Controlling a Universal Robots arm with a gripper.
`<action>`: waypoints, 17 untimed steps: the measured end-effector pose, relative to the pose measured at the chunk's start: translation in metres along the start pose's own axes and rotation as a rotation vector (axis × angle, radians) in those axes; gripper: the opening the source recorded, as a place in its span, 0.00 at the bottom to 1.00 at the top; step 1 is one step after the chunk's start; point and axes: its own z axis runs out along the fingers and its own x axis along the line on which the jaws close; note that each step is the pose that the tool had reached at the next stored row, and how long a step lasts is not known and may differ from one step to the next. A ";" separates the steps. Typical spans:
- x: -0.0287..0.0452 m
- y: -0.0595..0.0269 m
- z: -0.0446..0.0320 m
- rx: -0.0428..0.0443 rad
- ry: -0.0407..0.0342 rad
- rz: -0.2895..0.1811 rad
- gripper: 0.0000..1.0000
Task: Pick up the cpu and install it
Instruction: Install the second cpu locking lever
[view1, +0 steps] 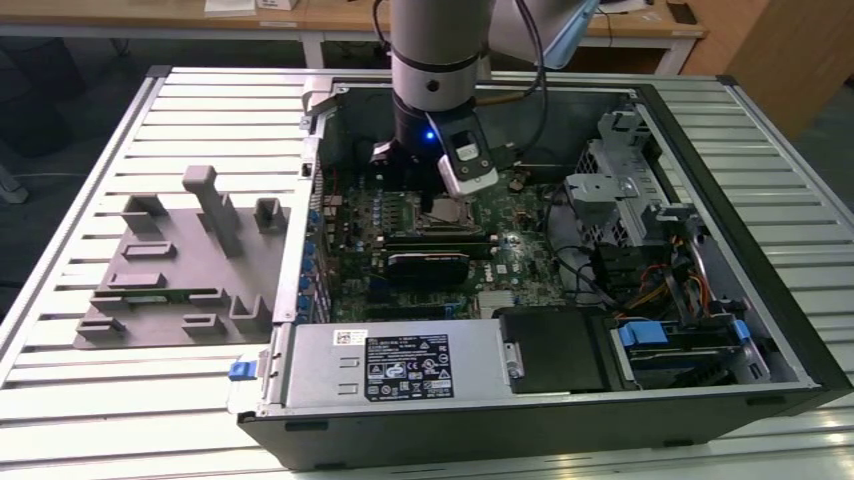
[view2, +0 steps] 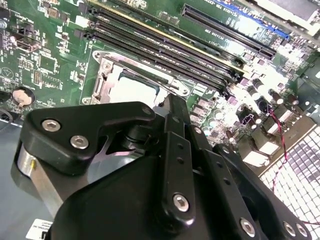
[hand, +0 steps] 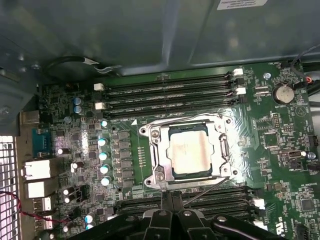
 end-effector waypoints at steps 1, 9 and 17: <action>-0.0012 0.0001 0.0000 0.0001 0.0002 0.000 0.11; -0.0067 -0.0088 0.0005 -0.0074 0.0015 0.000 0.11; -0.0076 -0.0165 0.0077 -0.0372 0.0066 0.000 0.11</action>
